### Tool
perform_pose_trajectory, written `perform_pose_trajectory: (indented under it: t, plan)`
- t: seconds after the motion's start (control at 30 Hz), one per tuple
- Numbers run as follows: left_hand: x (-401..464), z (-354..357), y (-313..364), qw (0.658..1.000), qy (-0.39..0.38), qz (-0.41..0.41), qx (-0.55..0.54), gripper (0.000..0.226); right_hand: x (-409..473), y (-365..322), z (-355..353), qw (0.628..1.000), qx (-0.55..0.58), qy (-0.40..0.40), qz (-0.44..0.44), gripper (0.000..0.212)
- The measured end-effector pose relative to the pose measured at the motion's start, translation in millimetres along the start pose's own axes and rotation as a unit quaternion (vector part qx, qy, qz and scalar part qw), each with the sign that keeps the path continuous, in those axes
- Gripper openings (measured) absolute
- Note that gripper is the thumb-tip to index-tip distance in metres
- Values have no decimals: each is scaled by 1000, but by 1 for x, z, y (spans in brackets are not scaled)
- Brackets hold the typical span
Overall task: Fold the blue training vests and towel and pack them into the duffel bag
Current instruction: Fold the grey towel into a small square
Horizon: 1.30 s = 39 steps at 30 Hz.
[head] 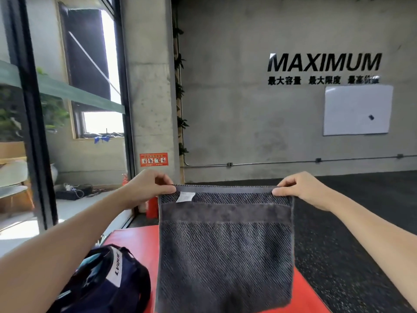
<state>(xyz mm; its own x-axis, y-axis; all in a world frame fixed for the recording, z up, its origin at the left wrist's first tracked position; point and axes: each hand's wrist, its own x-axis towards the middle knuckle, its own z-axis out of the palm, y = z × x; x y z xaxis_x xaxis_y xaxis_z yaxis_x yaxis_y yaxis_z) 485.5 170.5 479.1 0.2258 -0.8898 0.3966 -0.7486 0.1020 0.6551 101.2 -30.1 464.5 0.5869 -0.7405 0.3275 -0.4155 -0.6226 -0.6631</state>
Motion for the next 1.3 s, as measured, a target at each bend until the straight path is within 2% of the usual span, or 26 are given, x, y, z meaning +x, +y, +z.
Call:
perform_pose_trajectory:
  t: [0.13,0.37,0.5,0.57,0.67,0.83,1.07,1.2,1.3]
  plan:
    - [12,16,-27,999,14,-20,42,9,22,21,21,999,-31,2,17,13]
    - [27,89,-131,988,14,-60,141,17,67,109,113,992,-107,-45,41,15]
    - [16,134,-184,981,-28,-76,178,22,63,152,172,991,-119,-55,31,25]
    - [1,151,-202,973,-67,-55,216,22,52,171,194,992,-107,-55,29,26]
    - [-33,170,-217,966,-85,-27,243,14,28,192,215,990,-124,-70,0,25]
    - [-102,198,-234,976,-57,-62,203,33,-26,215,232,981,-159,-109,-29,27]
    - [-144,213,-231,980,-2,-73,184,31,-75,221,235,985,-140,-98,-32,32]
    - [-160,213,-228,976,-16,-37,212,27,-89,222,235,984,-139,-104,-41,27]
    - [-171,215,-231,967,-54,-16,247,26,-97,224,238,976,-162,-137,-52,24]
